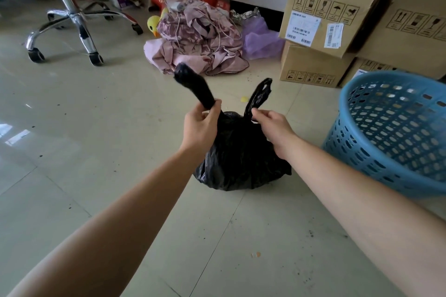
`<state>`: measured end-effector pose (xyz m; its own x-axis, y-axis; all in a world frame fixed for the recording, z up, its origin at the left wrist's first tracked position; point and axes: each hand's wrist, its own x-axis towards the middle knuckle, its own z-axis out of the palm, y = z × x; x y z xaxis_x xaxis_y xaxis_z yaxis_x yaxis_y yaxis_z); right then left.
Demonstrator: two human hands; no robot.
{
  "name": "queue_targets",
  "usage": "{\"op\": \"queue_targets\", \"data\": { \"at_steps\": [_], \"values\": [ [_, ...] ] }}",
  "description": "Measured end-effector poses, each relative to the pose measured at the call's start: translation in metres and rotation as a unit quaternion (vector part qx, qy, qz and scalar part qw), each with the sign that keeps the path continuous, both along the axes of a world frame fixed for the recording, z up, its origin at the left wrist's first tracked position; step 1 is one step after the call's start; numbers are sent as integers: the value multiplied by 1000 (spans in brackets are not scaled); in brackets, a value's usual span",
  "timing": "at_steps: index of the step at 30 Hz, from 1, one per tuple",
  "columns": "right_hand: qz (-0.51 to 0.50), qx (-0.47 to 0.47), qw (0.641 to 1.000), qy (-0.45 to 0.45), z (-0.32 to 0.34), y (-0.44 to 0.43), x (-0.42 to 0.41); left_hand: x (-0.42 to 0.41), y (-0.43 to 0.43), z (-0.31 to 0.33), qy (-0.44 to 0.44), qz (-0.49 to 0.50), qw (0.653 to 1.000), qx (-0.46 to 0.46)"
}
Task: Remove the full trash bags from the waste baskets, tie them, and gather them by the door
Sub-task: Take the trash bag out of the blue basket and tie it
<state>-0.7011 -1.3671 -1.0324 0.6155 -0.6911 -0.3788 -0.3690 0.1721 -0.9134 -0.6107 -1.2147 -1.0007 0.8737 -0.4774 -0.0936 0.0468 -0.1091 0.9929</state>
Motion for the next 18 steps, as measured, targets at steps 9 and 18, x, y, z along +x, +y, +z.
{"op": "queue_targets", "data": {
  "at_steps": [9,18],
  "values": [
    [15,45,999,4,-2,14,12,-14,-11,11,-122,27,992,-24],
    [-61,1,998,-32,4,44,32,-27,-6,8,8,227,968,-105]
  ]
}}
